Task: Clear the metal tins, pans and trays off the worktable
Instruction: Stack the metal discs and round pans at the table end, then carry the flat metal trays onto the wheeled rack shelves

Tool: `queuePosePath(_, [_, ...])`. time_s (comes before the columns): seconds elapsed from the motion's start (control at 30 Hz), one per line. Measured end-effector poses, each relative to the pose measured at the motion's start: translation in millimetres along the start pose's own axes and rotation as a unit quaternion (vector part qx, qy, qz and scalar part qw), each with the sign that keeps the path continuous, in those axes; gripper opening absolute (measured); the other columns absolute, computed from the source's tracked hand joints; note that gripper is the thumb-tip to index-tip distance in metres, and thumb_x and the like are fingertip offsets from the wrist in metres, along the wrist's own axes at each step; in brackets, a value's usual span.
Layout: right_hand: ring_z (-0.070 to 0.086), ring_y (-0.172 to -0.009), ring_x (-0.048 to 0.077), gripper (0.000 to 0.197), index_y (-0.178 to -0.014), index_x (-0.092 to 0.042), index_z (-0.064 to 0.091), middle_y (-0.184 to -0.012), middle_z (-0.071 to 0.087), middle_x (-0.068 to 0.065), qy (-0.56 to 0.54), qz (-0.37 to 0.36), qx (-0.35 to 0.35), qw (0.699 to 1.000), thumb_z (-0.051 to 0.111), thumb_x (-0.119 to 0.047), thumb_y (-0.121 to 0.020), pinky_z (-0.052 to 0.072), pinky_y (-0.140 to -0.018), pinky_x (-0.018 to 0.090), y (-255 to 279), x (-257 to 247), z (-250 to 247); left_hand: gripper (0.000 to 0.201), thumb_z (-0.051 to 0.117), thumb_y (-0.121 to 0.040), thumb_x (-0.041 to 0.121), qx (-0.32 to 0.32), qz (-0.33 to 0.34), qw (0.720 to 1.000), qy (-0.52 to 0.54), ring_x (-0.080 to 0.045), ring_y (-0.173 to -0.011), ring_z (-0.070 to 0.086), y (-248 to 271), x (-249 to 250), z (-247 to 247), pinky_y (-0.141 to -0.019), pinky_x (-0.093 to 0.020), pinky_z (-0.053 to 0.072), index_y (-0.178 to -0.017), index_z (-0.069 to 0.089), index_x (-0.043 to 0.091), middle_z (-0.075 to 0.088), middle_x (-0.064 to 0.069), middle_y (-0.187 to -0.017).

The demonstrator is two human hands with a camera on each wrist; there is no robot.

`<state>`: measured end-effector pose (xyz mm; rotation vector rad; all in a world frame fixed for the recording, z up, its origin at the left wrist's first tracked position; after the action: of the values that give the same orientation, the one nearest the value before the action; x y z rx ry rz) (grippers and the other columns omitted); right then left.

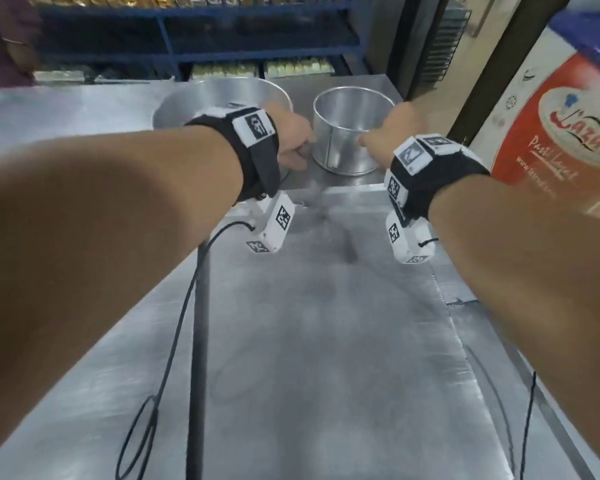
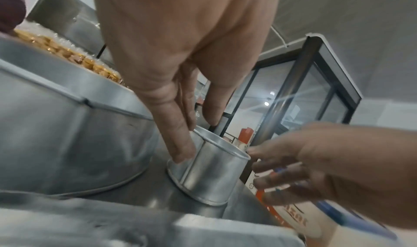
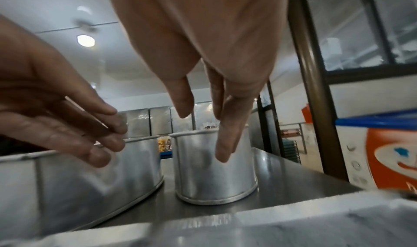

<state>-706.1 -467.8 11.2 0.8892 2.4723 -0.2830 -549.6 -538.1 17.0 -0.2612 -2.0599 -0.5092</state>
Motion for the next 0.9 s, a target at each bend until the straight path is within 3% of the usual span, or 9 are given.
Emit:
queuePosePath(0.1, [0.047, -0.081, 0.025, 0.026, -0.069, -0.009, 0.044, -0.066, 0.04, 0.005, 0.098, -0.063, -0.004, 0.993, 0.057, -0.015, -0.091, 0.034, -0.055, 0.026, 53.9, -27.5, -11.3, 0.021, 0.066, -0.088, 0.003, -0.04, -0.017, 0.998, -0.05, -0.024, -0.052, 0.055, 48.7, -16.3, -23.5, -0.055, -0.031, 0.049, -0.069, 0.057, 0.005, 0.057, -0.013, -0.066])
queuePosePath(0.17, [0.05, -0.08, 0.029, 0.025, -0.069, -0.007, 0.045, -0.068, 0.043, 0.007, 0.113, -0.084, -0.018, 0.99, 0.058, -0.014, -0.09, 0.036, -0.064, 0.029, 87.8, -39.6, -15.7, 0.017, 0.066, -0.085, 0.013, -0.065, -0.021, 0.99, -0.122, -0.026, -0.061, 0.052, 86.4, -26.6, -40.7, -0.054, -0.028, 0.039, -0.081, 0.064, -0.003, 0.057, -0.015, -0.073])
queuePosePath(0.23, [0.059, -0.09, 0.036, 0.012, -0.084, -0.008, 0.054, -0.085, 0.055, 0.014, 0.121, -0.112, -0.035, 0.986, 0.059, -0.018, -0.09, 0.041, -0.07, 0.033, 127.0, -49.5, -15.6, 0.04, 0.07, -0.081, 0.03, -0.081, 0.014, 0.966, -0.246, -0.03, -0.081, 0.061, 124.4, -40.6, -61.8, -0.066, -0.032, 0.045, -0.103, 0.071, -0.003, 0.065, -0.016, -0.092])
queuePosePath(0.3, [0.062, -0.101, 0.038, 0.01, -0.09, -0.011, 0.059, -0.101, 0.062, 0.018, 0.125, -0.127, -0.054, 0.982, 0.06, -0.021, -0.089, 0.046, -0.077, 0.036, 168.1, -56.1, -12.5, 0.038, 0.068, -0.091, 0.03, -0.072, 0.039, 0.939, -0.335, -0.031, -0.11, 0.062, 165.0, -59.8, -83.6, -0.087, -0.03, 0.047, -0.117, 0.071, 0.003, 0.067, -0.013, -0.118])
queuePosePath(0.37, [0.063, -0.103, 0.038, 0.009, -0.086, -0.013, 0.057, -0.106, 0.065, 0.017, 0.117, -0.115, -0.076, 0.983, 0.059, -0.022, -0.086, 0.05, -0.082, 0.037, 212.2, -58.9, -6.1, 0.034, 0.065, -0.095, 0.03, -0.068, 0.017, 0.928, -0.366, -0.031, -0.119, 0.059, 202.8, -87.6, -107.6, -0.098, -0.032, 0.047, -0.119, 0.072, 0.007, 0.065, -0.011, -0.127])
queuePosePath(0.5, [0.064, -0.105, 0.036, 0.024, -0.105, -0.01, 0.067, -0.114, 0.067, 0.016, 0.142, -0.084, -0.154, 0.974, 0.06, -0.023, -0.086, 0.052, -0.086, 0.036, 310.3, -61.8, 15.0, 0.035, 0.065, -0.093, 0.031, -0.053, -0.048, 0.935, -0.347, -0.028, -0.118, 0.061, 276.8, -158.0, -156.2, -0.1, -0.032, 0.049, -0.122, 0.069, 0.012, 0.064, -0.007, -0.129])
queuePosePath(0.67, [0.064, -0.107, 0.035, 0.027, -0.106, -0.003, 0.065, -0.112, 0.067, 0.018, 0.144, -0.052, -0.22, 0.963, 0.06, -0.024, -0.089, 0.052, -0.084, 0.033, 430.8, -61.2, 43.0, 0.044, 0.059, -0.094, 0.032, -0.073, -0.11, 0.911, -0.39, -0.025, -0.122, 0.059, 378.5, -260.5, -195.5, -0.101, -0.03, 0.048, -0.135, 0.058, 0.016, 0.058, -0.006, -0.138])
queuePosePath(0.77, [0.064, -0.11, 0.031, 0.032, -0.11, -0.007, 0.066, -0.115, 0.068, 0.013, 0.148, -0.033, -0.254, 0.955, 0.058, -0.03, -0.089, 0.051, -0.09, 0.032, 486.8, -59.1, 58.1, 0.048, 0.063, -0.092, 0.032, -0.074, -0.118, 0.903, -0.407, -0.029, -0.131, 0.05, 436.7, -301.0, -206.3, -0.107, -0.038, 0.045, -0.137, 0.055, 0.017, 0.052, -0.01, -0.142])
queuePosePath(0.9, [0.061, -0.112, 0.032, 0.042, -0.111, -0.01, 0.067, -0.113, 0.067, 0.013, 0.129, 0.017, -0.244, 0.961, 0.057, -0.037, -0.08, 0.054, -0.091, 0.034, 550.0, -54.9, 69.2, 0.082, 0.072, -0.082, 0.055, -0.059, -0.133, 0.909, -0.391, -0.027, -0.146, 0.024, 506.3, -336.9, -218.6, -0.111, -0.056, 0.038, -0.151, 0.034, 0.03, 0.023, -0.005, -0.161])
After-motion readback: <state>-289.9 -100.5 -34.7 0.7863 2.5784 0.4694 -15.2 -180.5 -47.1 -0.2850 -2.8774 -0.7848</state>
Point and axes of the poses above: each hand's wrist, its own y-axis away from the middle knuckle, its own z-axis out of the palm, x = y × z, the point moved 1 cm from there along -y, towards the middle knuckle
